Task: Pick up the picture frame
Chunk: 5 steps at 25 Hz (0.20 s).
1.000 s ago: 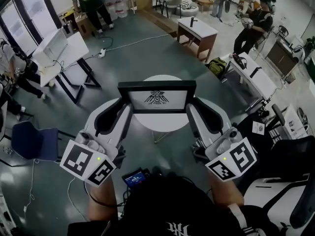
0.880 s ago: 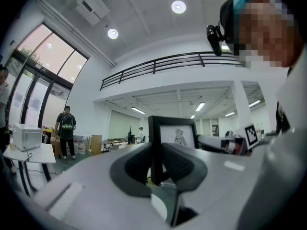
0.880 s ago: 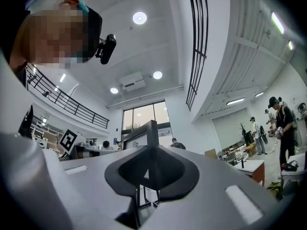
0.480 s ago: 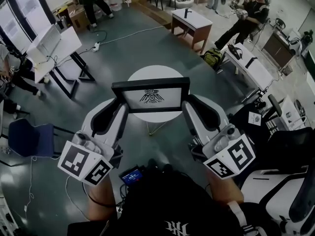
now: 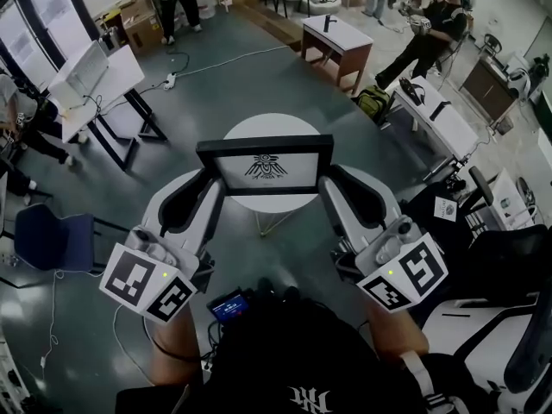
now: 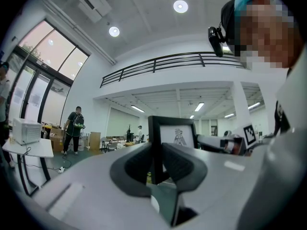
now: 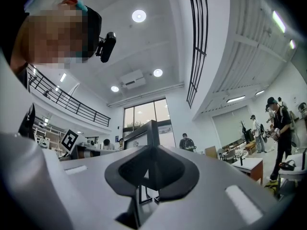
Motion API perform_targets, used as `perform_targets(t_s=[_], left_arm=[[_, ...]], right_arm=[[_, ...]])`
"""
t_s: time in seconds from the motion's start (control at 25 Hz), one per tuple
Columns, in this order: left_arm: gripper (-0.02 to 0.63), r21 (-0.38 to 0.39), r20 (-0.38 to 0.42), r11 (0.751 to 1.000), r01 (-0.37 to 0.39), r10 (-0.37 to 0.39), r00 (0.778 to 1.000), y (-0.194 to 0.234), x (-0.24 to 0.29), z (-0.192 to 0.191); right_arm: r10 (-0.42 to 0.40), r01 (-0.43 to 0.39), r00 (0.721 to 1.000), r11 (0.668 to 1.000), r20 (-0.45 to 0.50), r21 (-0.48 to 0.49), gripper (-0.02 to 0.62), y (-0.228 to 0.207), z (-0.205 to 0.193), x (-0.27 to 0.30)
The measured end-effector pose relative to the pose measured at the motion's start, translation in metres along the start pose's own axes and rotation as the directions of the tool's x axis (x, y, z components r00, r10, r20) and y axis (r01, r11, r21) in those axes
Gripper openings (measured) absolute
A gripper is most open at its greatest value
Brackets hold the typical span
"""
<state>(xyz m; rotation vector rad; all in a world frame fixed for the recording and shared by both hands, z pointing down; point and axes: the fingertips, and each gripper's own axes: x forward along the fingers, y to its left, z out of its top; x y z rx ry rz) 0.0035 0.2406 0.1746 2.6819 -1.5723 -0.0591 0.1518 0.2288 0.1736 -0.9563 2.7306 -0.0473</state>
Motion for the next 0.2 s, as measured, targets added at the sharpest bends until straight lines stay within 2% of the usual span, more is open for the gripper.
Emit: perform_targets(t_s=[0.2], left_arm=[[0.066,0.013,-0.001,1.0,-0.004,0.004,1.0,-0.0059,-0.0062,0.0053]], right_arm=[[0.009,-0.009,1.0,1.0,0.006,0.004,0.046,0.0043,0.0039,-0.0048]])
